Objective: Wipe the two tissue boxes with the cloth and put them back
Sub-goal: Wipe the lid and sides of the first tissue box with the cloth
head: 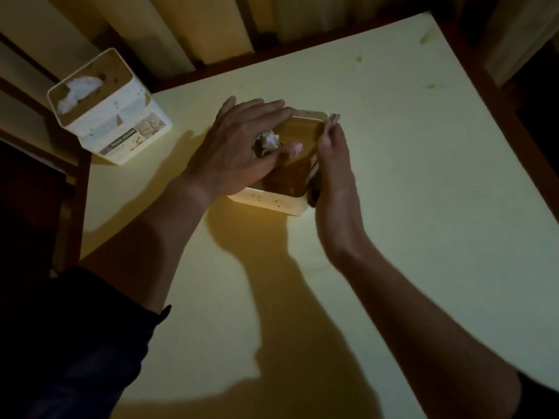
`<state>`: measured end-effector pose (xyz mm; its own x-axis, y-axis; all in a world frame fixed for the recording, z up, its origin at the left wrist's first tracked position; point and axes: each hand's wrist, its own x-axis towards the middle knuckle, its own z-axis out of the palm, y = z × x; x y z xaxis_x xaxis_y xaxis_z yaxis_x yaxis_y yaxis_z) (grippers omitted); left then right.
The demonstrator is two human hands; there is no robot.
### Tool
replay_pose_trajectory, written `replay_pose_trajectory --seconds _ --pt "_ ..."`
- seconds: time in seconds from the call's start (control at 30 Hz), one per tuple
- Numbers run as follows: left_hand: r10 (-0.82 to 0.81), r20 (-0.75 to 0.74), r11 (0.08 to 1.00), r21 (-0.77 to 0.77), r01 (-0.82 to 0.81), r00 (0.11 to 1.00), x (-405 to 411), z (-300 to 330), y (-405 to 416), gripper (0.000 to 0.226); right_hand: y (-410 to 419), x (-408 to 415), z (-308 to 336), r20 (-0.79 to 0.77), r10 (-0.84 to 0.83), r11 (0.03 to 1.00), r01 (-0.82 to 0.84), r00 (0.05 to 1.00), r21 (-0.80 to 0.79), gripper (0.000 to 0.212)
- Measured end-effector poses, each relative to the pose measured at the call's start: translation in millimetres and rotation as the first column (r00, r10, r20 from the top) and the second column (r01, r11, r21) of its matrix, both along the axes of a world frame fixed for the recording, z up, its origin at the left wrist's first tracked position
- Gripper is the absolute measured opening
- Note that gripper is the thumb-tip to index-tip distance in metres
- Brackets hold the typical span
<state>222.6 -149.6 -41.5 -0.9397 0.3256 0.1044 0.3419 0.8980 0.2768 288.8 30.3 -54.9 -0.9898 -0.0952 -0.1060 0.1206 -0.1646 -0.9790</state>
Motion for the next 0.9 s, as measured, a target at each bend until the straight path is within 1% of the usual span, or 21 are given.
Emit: replay_pose_trajectory --seconds 0.03,0.1,0.13,0.17,0.23,0.27,0.3,0.37,0.47,0.53,0.6,0.67,0.7,0.77,0.8,0.9 --pt "0.004 0.003 1.0 0.007 -0.004 1.0 -0.3 -0.6 -0.2 0.067 -2.5 17.2 -0.5 -0.039 0.01 1.0 -0.011 0.999 -0.028 0.048" --pt "0.007 0.002 1.0 0.018 -0.007 1.0 -0.5 -0.7 -0.4 0.067 -6.8 45.5 -5.1 -0.083 0.012 0.999 -0.015 0.996 -0.04 0.061" --pt "0.004 -0.003 1.0 0.016 -0.004 1.0 -0.6 -0.7 -0.2 0.067 -8.2 52.2 -12.0 -0.08 0.006 1.0 -0.008 0.997 -0.026 0.067" --pt "-0.001 -0.012 1.0 0.009 0.001 1.0 -0.5 -0.4 0.2 0.067 -8.2 51.5 -20.1 -0.059 0.005 1.0 -0.005 0.998 0.005 0.068" --pt "-0.006 -0.023 1.0 -0.009 0.006 1.0 -0.7 -0.1 1.0 0.066 -5.0 36.0 -28.5 0.04 0.011 0.996 -0.015 0.999 0.093 0.075" --pt "-0.007 -0.024 1.0 -0.017 0.006 1.0 -0.6 0.2 1.3 0.065 -3.0 25.2 -30.1 0.094 0.012 0.992 -0.023 0.995 0.122 0.081" --pt "-0.007 -0.025 1.0 -0.024 0.007 1.0 -0.8 0.2 1.5 0.065 -0.1 12.7 -32.1 0.121 0.006 0.992 -0.021 0.993 0.123 0.082" --pt "-0.001 -0.026 1.0 -0.03 0.0 1.0 -0.8 0.8 2.3 0.063 5.4 -9.0 -21.3 0.134 -0.029 0.996 0.018 0.99 0.086 0.073" --pt "0.022 -0.024 0.999 -0.034 -0.023 0.999 -2.2 1.4 3.6 0.063 6.4 -22.5 -2.4 0.048 -0.054 0.998 0.054 0.997 0.012 0.064" --pt "0.039 -0.009 0.999 -0.037 -0.04 0.999 -2.6 2.2 4.8 0.064 5.8 -8.9 1.9 -0.022 -0.022 0.998 0.021 1.0 -0.053 0.064" --pt "0.061 -0.001 0.997 -0.046 -0.061 0.998 -1.4 3.5 6.4 0.065 3.5 14.2 -3.5 -0.077 -0.008 0.999 0.004 0.997 -0.052 0.065" --pt "0.083 -0.009 0.995 -0.058 -0.084 0.996 0.0 5.8 8.5 0.067 -2.7 34.8 -9.2 -0.092 -0.018 0.999 0.016 0.996 -0.029 0.067" --pt "0.095 -0.013 0.994 -0.06 -0.095 0.995 0.7 6.7 10.0 0.068 -6.4 40.9 -11.8 -0.071 -0.027 0.999 0.024 0.997 -0.043 0.067" --pt "0.14 -0.027 0.988 -0.059 -0.141 0.99 3.2 5.6 14.8 0.069 -11.9 40.5 -12.8 -0.009 -0.044 0.997 0.043 0.999 -0.064 0.069" --pt "0.189 -0.038 0.98 -0.06 -0.191 0.981 6.1 4.2 17.6 0.07 -12.7 35.1 -15.5 0.02 -0.072 0.996 0.073 0.997 -0.058 0.073" --pt "0.405 -0.064 0.911 -0.056 -0.408 0.912 17.7 0.3 28.2 0.073 -7.8 13.2 -22.6 0.063 -0.112 0.991 0.116 0.992 -0.065 0.073"
